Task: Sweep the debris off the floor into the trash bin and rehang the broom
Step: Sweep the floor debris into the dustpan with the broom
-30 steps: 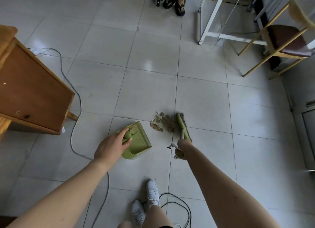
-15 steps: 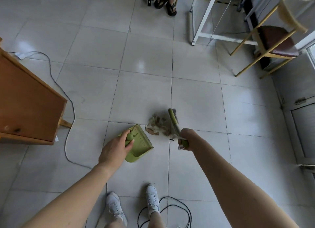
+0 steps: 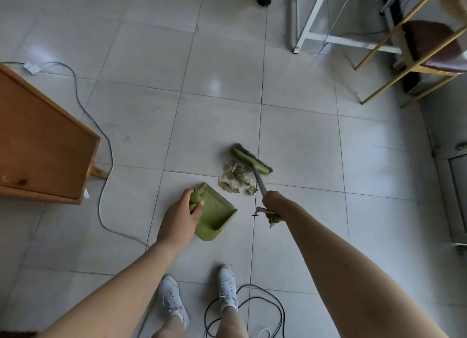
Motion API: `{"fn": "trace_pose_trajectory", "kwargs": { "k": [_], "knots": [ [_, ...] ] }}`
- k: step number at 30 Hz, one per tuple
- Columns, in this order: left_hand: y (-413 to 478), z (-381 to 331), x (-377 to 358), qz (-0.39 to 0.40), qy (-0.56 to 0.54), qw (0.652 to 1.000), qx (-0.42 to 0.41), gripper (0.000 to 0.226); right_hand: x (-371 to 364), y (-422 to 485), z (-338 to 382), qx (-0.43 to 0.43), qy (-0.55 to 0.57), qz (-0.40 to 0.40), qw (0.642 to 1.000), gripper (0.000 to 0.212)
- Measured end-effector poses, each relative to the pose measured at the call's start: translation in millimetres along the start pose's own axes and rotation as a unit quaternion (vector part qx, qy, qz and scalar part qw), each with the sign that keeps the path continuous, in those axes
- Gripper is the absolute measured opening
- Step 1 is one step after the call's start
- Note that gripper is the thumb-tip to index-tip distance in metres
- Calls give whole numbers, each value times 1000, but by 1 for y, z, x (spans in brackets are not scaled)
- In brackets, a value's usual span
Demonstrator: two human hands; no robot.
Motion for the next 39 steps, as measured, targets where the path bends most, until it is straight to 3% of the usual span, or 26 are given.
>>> {"fn": "trace_pose_trajectory", "kwargs": {
  "k": [1,3,4,6,8,10,14,24,30,33,39],
  "knots": [
    [-1,-1,-4,-4,-8,1000,9,24,-2,-5,-2,-14,-24,10,1000,42],
    [-2,-4,-10,-16,-20,999,23,21,4,-6,-4,11,-120,37,992,20],
    [-2,-7,-14,-23,-25,999,29,20,5,-10,-9,57,-200,59,976,20],
    [-4,-12,-20,-32,-34,998,38,18,5,-23,-13,60,-336,89,936,31],
    [-9,-15,-25,-39,-48,997,46,15,6,-29,-19,18,-288,103,952,33],
    [-14,-18,-31,-46,-57,996,51,15,10,-22,-30,2,-163,109,981,12],
    [-24,-22,-45,-50,-64,995,58,20,12,-25,-54,11,-200,95,975,31],
    [-41,-22,-63,-69,-91,991,66,14,24,-81,-57,45,-277,172,944,23],
    [-53,-18,-67,-66,-98,990,76,17,66,-114,-33,35,-278,157,947,38],
    [-62,-14,-64,-61,-96,990,77,17,78,-123,-29,49,-277,140,949,21],
    [-77,-9,-62,-46,-62,994,74,23,88,-108,-49,29,-197,63,978,32]
  ]
}}
Point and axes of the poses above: each hand's wrist, its own y-axis towards the middle knuckle, its own x-axis out of the back of the hand, z = x × y, the point moved 1 cm from there along y, towards the middle knuckle, and after that the axes turned 7 degrees about x, right-handed, at the moved point
